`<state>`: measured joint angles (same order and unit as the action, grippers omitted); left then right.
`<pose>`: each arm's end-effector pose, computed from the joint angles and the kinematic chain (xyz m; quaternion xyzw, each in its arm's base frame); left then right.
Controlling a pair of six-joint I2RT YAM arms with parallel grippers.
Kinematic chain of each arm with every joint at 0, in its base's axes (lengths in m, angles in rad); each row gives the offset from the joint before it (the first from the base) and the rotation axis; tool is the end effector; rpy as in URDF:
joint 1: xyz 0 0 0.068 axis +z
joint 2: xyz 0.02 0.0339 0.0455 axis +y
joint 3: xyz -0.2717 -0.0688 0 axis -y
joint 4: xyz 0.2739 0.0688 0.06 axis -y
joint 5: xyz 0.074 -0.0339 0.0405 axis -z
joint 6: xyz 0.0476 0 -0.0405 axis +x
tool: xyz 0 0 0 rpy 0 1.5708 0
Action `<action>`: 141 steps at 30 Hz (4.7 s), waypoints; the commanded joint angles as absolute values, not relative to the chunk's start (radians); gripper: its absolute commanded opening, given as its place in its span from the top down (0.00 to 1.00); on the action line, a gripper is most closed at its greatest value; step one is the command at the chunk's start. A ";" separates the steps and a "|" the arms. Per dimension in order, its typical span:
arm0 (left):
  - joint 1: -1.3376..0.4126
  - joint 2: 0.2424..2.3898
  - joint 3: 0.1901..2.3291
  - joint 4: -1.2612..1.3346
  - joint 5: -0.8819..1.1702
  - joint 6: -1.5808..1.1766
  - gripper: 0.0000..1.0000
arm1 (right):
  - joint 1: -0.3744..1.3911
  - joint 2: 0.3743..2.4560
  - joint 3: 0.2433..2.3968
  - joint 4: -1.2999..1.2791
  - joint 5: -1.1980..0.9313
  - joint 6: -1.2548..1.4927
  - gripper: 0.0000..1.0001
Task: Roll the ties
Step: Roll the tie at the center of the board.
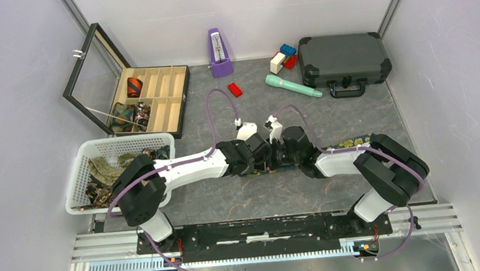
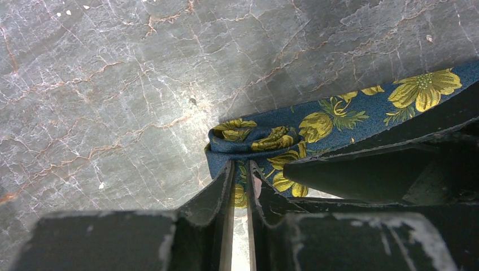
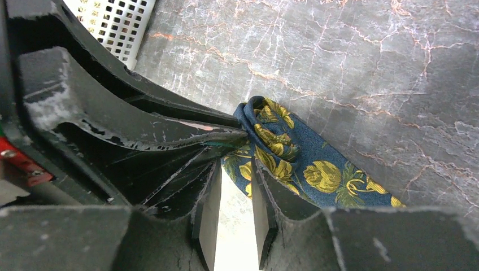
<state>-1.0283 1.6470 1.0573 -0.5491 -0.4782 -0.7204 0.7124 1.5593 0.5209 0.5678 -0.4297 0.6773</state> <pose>0.1996 -0.2888 0.1764 0.0954 0.9455 -0.0113 0.3110 0.2233 0.2190 0.1265 -0.1261 0.8308 0.4666 0.2760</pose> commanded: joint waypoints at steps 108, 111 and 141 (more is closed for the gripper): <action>-0.542 1.682 0.408 0.887 0.428 -0.804 0.49 | 0.660 1.741 0.657 0.442 -0.416 0.531 0.73; -0.537 1.714 0.412 0.932 0.447 -0.817 0.58 | 0.660 1.743 0.655 0.442 -0.419 0.529 0.73; -0.579 1.464 0.442 0.368 0.202 -0.749 0.98 | 0.665 1.594 0.680 0.353 -0.378 0.518 0.54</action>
<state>-0.5568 1.5326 0.4217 0.5236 0.2882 -0.8040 0.6544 1.6165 0.6720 0.3412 -0.3985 0.5220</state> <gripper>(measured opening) 0.335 0.471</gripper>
